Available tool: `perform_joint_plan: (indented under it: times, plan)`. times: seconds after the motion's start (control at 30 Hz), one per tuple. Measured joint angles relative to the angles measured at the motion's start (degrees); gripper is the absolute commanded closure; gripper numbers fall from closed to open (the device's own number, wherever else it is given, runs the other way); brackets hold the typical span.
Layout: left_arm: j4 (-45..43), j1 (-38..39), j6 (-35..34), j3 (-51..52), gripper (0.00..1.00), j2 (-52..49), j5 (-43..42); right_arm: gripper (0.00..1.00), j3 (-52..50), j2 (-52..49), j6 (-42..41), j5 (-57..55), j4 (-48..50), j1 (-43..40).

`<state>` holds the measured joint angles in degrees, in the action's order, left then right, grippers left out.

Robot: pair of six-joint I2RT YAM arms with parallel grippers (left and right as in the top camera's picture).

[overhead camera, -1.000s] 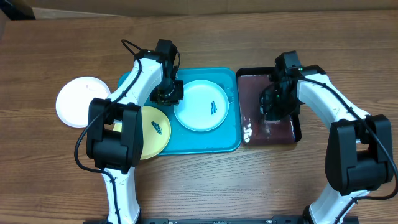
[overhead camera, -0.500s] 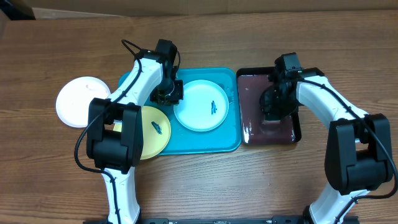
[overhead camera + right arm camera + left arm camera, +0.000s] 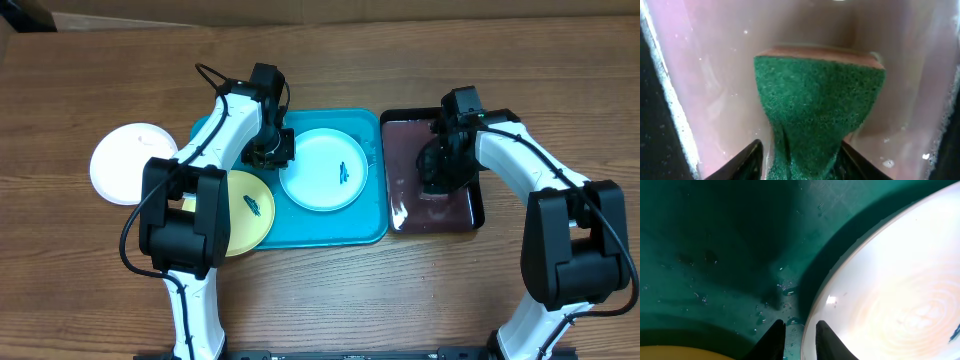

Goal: Clean dirty plates on tray and stack at the side
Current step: 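Rub the sponge across the dark tray with the right gripper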

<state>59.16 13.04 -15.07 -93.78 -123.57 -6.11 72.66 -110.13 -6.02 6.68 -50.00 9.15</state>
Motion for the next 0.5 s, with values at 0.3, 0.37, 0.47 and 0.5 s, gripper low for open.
perform_joint_plan:
  times: [0.3,0.37,0.47,0.5]
  plan:
    - [-0.02,0.00,0.00,0.00,0.76,0.00,0.00,0.49,0.00,-0.09,-0.31,0.04,-0.20,0.00]
    - [-0.04,0.00,0.00,0.00,0.76,0.00,0.00,0.35,0.00,-0.09,-0.15,0.15,-0.09,0.00]
    - [-0.04,0.00,0.00,0.00,0.76,0.00,0.00,0.34,0.00,-0.09,0.13,0.22,1.07,0.00]
    - [-0.04,0.00,0.00,0.00,0.76,0.00,0.00,0.33,0.00,-0.09,0.07,0.17,1.57,0.00]
